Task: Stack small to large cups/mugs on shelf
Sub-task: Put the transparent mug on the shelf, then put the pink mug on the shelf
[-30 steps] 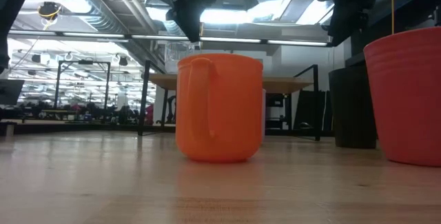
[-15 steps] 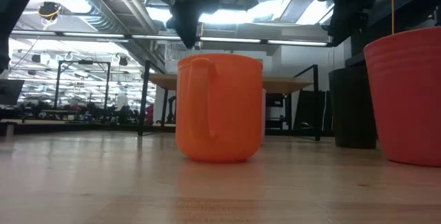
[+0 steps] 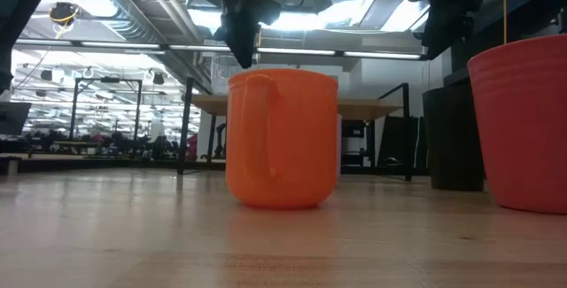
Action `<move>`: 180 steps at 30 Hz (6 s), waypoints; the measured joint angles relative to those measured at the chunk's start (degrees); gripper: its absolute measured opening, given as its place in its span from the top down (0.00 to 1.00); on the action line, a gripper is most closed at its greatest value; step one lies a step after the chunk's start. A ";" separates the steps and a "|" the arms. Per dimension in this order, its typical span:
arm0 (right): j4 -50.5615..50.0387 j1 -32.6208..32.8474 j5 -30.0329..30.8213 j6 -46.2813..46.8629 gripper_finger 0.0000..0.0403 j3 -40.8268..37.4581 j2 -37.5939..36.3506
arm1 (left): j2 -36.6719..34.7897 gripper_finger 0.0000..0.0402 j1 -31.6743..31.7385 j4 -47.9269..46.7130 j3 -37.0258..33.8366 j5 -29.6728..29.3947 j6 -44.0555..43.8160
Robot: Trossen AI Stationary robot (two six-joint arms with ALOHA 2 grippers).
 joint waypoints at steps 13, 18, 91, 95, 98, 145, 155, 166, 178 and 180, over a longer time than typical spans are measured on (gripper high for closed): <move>0.00 0.02 0.00 0.00 0.42 0.00 0.00 | 0.17 0.90 2.56 4.39 0.00 -0.07 1.00; -0.04 0.02 0.00 -0.08 0.42 0.00 0.00 | -0.70 0.90 1.82 6.39 0.00 1.21 1.04; 19.74 0.21 -4.07 1.66 0.42 -1.53 7.34 | -19.09 0.90 -16.50 -6.89 0.04 -14.08 -9.32; 22.03 0.24 -4.15 1.41 0.42 -1.53 13.76 | -18.67 0.90 -19.92 -7.27 -0.01 -14.51 -11.82; 24.68 0.43 -6.38 0.47 0.42 -1.53 17.59 | -17.69 0.90 -22.51 -7.90 0.00 -16.31 -12.81; 30.29 4.55 -6.07 -5.77 0.96 7.98 37.73 | -19.19 0.90 -31.41 -10.96 -14.05 -25.61 -24.09; 8.72 5.29 1.61 -16.11 0.97 32.71 35.91 | -19.19 0.90 -31.65 -10.91 -14.03 -25.66 -24.09; 3.74 -4.54 12.41 -26.98 0.97 51.49 37.64 | -19.23 0.90 -31.65 -10.74 -14.03 -25.64 -24.09; 8.33 -20.24 2.02 -31.59 0.97 52.33 48.14 | -19.23 0.90 -31.65 -10.67 -14.03 -25.62 -24.14; 9.38 -21.26 -1.26 -31.56 0.97 52.35 48.79 | -19.23 0.90 -31.58 -10.66 -14.03 -25.64 -24.14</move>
